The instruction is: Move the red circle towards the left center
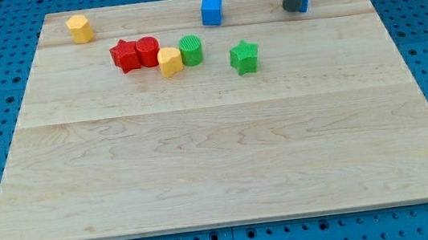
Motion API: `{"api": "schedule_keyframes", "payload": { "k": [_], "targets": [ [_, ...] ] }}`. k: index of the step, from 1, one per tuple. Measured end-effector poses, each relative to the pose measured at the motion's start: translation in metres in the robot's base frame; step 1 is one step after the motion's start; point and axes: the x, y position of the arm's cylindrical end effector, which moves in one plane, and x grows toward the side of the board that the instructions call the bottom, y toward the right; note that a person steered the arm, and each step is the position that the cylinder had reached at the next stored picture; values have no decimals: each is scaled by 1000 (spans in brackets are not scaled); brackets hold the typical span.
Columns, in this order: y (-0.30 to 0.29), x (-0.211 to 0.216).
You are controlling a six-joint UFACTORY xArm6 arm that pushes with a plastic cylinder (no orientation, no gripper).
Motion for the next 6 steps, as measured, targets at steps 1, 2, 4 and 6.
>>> {"api": "schedule_keyframes", "payload": {
  "k": [1, 2, 4, 6],
  "targets": [
    [0, 21],
    [0, 42],
    [-27, 46],
    [-138, 44]
  ]
}}
